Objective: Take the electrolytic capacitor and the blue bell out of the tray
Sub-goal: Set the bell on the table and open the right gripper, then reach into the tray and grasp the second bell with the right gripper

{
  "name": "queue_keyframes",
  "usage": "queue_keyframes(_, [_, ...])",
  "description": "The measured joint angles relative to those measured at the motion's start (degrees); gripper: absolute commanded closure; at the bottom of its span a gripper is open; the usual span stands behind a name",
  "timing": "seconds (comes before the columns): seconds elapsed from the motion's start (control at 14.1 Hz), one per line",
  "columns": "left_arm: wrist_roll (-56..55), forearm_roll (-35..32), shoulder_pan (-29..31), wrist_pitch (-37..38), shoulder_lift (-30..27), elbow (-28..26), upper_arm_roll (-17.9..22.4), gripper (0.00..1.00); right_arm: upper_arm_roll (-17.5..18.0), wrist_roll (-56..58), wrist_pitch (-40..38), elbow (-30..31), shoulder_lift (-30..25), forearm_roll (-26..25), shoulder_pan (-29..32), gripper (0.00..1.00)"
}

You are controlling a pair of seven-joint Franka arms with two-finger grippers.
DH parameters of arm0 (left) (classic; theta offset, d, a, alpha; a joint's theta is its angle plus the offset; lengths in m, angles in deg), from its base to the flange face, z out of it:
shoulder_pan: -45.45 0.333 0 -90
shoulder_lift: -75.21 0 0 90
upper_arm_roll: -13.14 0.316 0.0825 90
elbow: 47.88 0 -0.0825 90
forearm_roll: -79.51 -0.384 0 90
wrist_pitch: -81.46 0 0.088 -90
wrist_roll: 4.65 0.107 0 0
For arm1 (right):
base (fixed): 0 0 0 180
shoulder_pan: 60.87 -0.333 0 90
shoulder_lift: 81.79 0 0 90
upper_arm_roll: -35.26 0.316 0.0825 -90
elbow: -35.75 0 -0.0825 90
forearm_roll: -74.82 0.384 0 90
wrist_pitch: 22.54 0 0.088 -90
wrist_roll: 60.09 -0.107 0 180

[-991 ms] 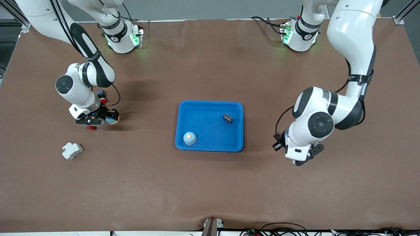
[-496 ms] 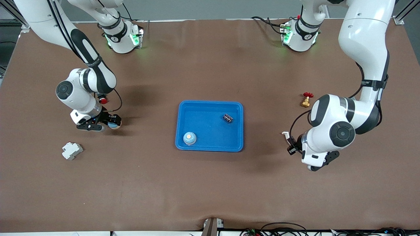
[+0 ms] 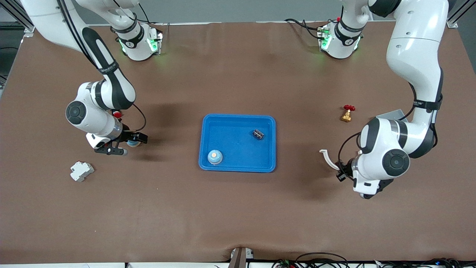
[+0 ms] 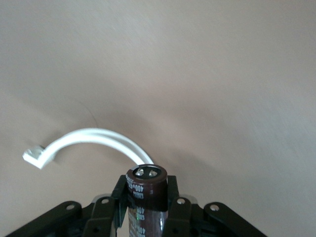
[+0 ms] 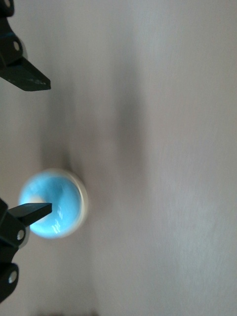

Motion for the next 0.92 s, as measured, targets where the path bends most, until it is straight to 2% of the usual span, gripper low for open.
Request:
queue_keyframes(0.14, [-0.53, 0.0, 1.13, -2.04, 0.78, 0.02, 0.26, 1.0, 0.19, -8.67, -3.68, -3.38, -1.52, 0.32, -4.42, 0.0])
queue_keyframes(0.5, [-4.52, 0.0, 1.67, -6.34, 3.49, 1.29, 0.24, 1.0, 0.36, -30.72, -1.5, -8.09, -0.02, 0.39, -16.36, 0.0])
queue_keyframes(0.78, [-9.53, 0.0, 1.78, -6.81, 6.07, 3.87, 0.27, 1.0, 0.16, -42.6, 0.53, -15.21, 7.67, -0.19, -22.56, 0.0])
queue_keyframes(0.92, [-12.41, 0.0, 2.25, -7.93, 6.74, 4.22, 0.31, 1.0, -0.04, -49.03, 0.58, -21.09, 12.86, -2.87, -25.13, 0.0])
